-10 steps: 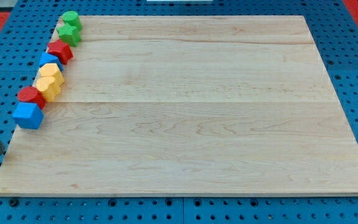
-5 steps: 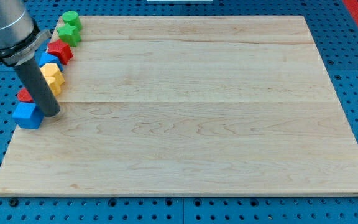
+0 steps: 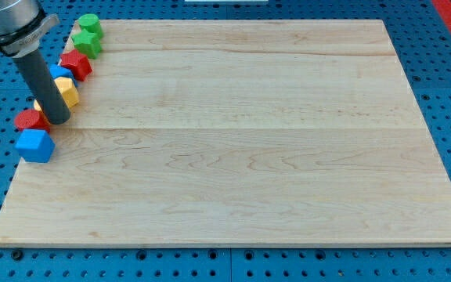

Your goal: Adjust the blue cube and yellow heart at the left center of the board

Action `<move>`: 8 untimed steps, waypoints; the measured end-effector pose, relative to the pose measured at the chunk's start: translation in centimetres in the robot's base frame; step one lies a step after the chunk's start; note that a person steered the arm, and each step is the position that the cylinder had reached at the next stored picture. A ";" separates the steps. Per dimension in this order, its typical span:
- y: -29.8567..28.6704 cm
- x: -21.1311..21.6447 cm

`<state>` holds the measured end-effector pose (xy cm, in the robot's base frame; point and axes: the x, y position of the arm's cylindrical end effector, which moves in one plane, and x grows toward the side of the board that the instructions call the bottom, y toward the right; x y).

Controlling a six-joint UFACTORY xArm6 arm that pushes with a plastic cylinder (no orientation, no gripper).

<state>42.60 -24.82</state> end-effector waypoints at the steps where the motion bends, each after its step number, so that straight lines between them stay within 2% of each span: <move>1: 3.8 0.0; 2: 10.7 1.3; 4: 8.4 -6.0; 5: 4.6 -7.7; 6: 3.6 -8.3; 7: 6.3 -8.3; 8: 13.6 -8.3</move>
<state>34.29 -11.20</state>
